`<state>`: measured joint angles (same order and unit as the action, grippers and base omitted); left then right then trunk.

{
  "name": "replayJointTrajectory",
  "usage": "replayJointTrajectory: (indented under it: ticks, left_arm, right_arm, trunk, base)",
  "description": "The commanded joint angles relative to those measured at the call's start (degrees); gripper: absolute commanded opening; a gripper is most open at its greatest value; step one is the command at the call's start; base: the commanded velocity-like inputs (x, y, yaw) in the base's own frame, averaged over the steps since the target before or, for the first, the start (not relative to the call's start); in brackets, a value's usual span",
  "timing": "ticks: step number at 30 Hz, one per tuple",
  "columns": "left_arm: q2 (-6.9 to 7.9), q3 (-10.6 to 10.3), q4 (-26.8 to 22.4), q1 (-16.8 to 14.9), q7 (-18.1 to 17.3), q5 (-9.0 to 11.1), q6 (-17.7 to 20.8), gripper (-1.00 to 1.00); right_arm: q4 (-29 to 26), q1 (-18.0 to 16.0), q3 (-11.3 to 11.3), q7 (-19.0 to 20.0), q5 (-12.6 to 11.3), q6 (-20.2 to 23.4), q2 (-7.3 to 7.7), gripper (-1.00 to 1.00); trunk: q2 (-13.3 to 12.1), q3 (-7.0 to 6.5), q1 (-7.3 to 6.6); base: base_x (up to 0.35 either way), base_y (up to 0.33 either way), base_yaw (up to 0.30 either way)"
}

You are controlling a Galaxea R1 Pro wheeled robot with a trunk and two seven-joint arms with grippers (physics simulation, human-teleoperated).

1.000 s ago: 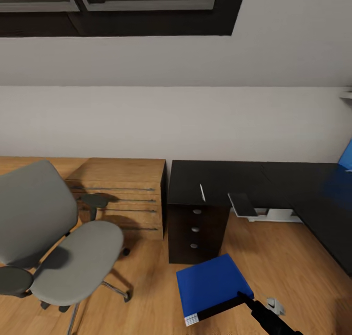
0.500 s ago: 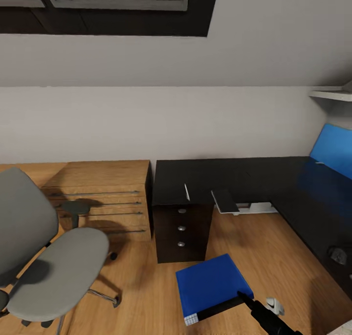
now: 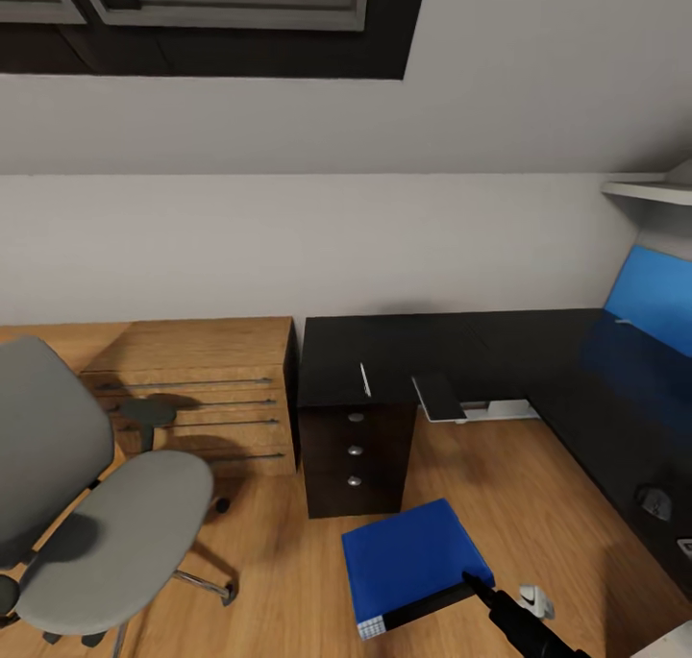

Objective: In the bedroom, organize the workspace by keeping the computer under the desk, ensuring the monitor is on the desk, placing the keyboard on the desk next to the monitor, placing the mouse on the desk next to the keyboard, moving the folder from the swivel chair onto the desk next to the mouse, stacking the notebook on top of the folder with the pen on top of the notebook, and positioning the swivel chair next to the desk.

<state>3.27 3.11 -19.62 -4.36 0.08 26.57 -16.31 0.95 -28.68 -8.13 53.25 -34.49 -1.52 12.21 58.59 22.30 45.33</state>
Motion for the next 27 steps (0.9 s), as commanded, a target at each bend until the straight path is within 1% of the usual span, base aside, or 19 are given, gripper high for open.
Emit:
replayJointTrajectory:
  ticks: [1, 4, 7, 14, 21, 27]
  left_arm:
    - [-0.01, 0.0, 0.4, 0.0, 0.0, 0.2, -0.8, 1.00]
    - [-0.02, 0.0, 1.6, 0.0, 0.0, 0.2, -4.5, 1.00]
    - [-0.02, 0.0, 1.9, 0.0, 0.0, 0.2, -5.9, 1.00]
    - [-0.05, 0.1, 2.0, 0.0, -0.1, 0.2, -6.4, 1.00]
    - [-0.35, 0.1, 2.0, 0.0, 0.0, 0.2, -6.4, 1.00]
    - [-0.37, 0.1, 2.0, 0.0, -0.1, 0.2, -6.4, 1.00]
  right_arm:
    - [0.1, -0.1, -0.5, 0.2, 0.4, -0.2, -0.03, -1.00]
    - [0.1, -0.1, -0.5, 0.2, 0.4, -0.2, -0.14, -1.00]
    - [0.1, -0.1, -0.5, 0.2, 0.4, -0.2, -0.17, -1.00]
    - [0.1, -0.1, -0.5, 0.3, 0.4, -0.2, -0.14, -1.00]
    - [0.1, -0.1, -0.5, 0.3, 0.5, -0.3, -0.26, -1.00]
    - [0.1, -0.1, -0.5, 0.3, 0.5, -0.7, -0.38, -1.00]
  trunk:
    - [-0.4, -0.13, -0.22]
    - [-1.6, -0.66, -0.88]
    - [-2.8, -1.20, -1.54]
    - [-5.6, -2.46, -3.08]
    - [-8.4, -3.72, -4.62]
    - [-10.8, -4.87, -5.93]
  base:
    - [0.000, 0.000, 0.000]
    - [0.000, 0.000, 0.000]
    - [0.000, 0.000, 0.000]
    - [0.000, 0.000, -0.005]
    - [0.000, 0.000, -0.190]
    - [0.000, 0.000, -0.048]
